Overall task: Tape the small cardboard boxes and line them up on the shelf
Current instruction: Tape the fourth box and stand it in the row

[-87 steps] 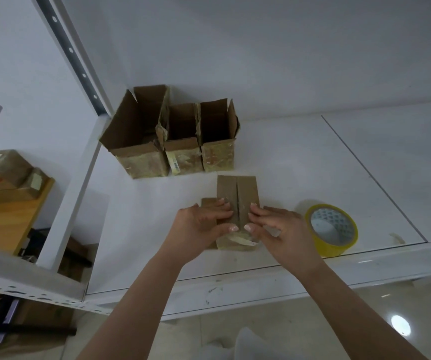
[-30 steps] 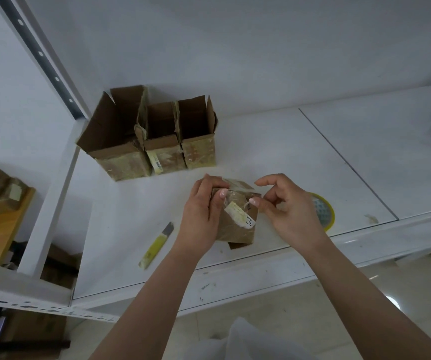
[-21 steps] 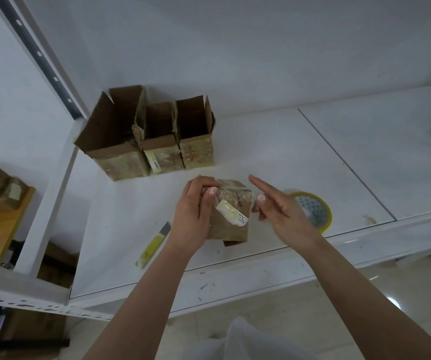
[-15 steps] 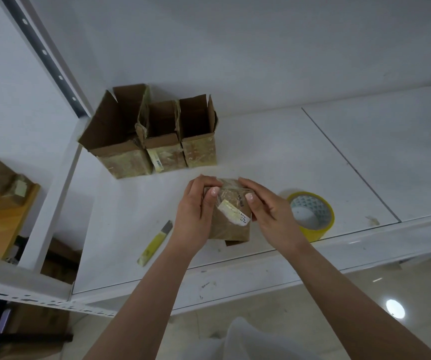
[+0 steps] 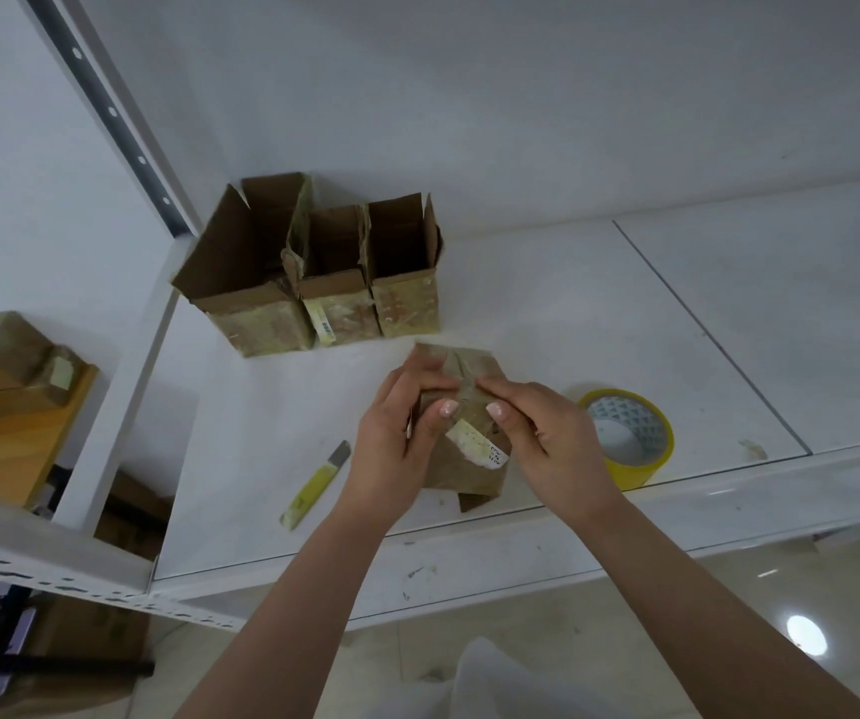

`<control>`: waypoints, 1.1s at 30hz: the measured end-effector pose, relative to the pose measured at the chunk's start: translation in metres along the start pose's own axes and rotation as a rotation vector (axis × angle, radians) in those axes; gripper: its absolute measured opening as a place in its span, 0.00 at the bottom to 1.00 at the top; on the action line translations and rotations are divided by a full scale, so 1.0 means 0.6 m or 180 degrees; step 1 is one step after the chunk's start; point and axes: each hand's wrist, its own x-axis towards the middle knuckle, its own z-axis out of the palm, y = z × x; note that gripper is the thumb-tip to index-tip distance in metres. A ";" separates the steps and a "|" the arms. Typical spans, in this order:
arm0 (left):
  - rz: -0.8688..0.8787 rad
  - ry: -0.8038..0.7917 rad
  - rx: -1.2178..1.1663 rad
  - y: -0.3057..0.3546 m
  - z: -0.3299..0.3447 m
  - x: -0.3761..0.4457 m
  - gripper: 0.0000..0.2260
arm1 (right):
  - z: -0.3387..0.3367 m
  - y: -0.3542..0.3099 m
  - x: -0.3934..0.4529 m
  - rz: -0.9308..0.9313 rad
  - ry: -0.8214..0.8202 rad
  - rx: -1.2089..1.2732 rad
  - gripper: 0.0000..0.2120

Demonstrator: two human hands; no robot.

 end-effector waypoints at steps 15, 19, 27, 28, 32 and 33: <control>-0.1023 -0.0511 0.2297 0.018 0.035 0.036 0.29 | -0.012 0.029 -0.031 0.1261 -0.0183 0.1355 0.10; -0.1463 -0.1058 0.3181 0.034 0.074 0.043 0.57 | -0.021 0.040 -0.029 0.1574 0.0113 0.1308 0.16; -0.0521 -0.1803 0.3415 0.049 0.020 0.058 0.47 | -0.074 0.033 0.015 0.1283 0.0907 0.0358 0.11; -0.0241 -0.1961 0.3340 0.051 0.007 0.059 0.46 | -0.081 0.029 0.024 0.1254 0.0846 0.0343 0.10; 0.0493 -0.2334 0.3244 0.053 -0.025 0.058 0.45 | -0.082 0.007 0.041 0.1325 -0.0181 0.0413 0.09; 0.0610 -0.2317 0.3334 0.051 -0.026 0.058 0.46 | -0.076 0.002 0.040 0.1368 -0.0432 0.0439 0.09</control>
